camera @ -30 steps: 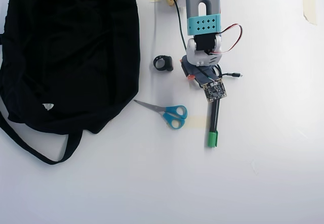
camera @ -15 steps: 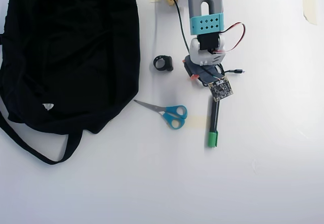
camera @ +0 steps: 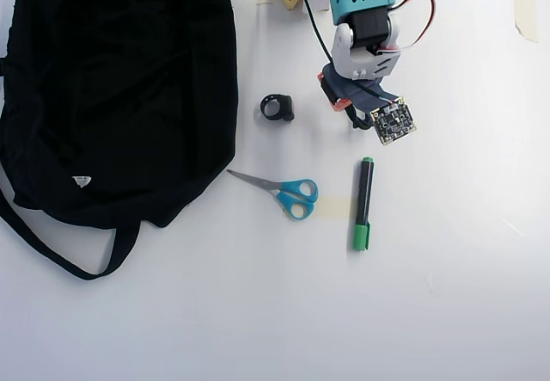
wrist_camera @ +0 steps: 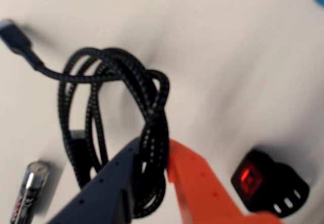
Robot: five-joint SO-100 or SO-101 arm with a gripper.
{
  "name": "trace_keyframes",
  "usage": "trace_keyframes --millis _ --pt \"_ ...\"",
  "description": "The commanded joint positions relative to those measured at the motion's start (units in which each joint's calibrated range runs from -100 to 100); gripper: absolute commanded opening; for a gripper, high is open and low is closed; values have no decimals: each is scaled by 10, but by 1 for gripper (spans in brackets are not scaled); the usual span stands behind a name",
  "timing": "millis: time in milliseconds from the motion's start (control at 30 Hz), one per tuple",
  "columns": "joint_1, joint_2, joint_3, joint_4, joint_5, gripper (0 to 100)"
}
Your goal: Put the cable into the black bag
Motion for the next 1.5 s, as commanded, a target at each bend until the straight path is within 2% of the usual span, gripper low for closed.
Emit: trace_keyframes --millis 0,467,967,1467 --pt "17 -44 -21 8 0 2" --pt "53 -122 -46 27 0 2" --pt "154 -122 -153 43 0 2" --pt "216 -122 -172 46 -1 2"
